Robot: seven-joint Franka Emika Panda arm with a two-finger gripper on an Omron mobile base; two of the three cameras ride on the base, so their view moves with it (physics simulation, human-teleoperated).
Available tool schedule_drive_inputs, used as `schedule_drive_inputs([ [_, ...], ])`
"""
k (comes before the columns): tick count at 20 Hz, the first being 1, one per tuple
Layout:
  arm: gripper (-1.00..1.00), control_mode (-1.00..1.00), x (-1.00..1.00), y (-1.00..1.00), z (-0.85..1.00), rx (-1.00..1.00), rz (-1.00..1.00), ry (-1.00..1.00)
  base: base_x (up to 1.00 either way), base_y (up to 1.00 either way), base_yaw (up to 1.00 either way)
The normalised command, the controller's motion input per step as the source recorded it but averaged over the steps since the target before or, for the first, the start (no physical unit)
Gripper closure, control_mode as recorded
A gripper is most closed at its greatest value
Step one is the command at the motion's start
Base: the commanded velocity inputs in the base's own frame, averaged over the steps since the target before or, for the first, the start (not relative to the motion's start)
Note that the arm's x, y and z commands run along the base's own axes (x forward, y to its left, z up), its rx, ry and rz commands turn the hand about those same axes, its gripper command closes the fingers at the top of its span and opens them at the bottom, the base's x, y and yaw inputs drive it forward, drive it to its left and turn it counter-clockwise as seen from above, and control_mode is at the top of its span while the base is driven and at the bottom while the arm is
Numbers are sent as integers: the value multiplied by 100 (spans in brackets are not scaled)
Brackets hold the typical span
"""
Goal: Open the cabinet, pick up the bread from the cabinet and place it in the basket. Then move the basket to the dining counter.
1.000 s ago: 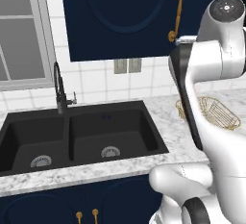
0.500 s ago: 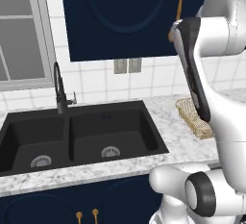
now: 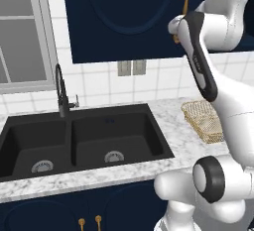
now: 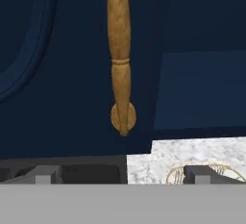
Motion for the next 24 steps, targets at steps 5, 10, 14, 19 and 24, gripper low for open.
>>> schedule_drive_inputs([
  [5,-100,-100,77,0,0,0,11,-7,0,0,0],
  [10,-100,-100,70,0,0,0,9,-9,0,0,0],
  [14,100,-100,64,0,-6,0,6,-7,0,0,0],
  [19,100,-100,8,33,-7,0,8,-12,0,0,0],
  [24,100,-100,-84,99,-1,-3,11,-8,0,0,0],
])
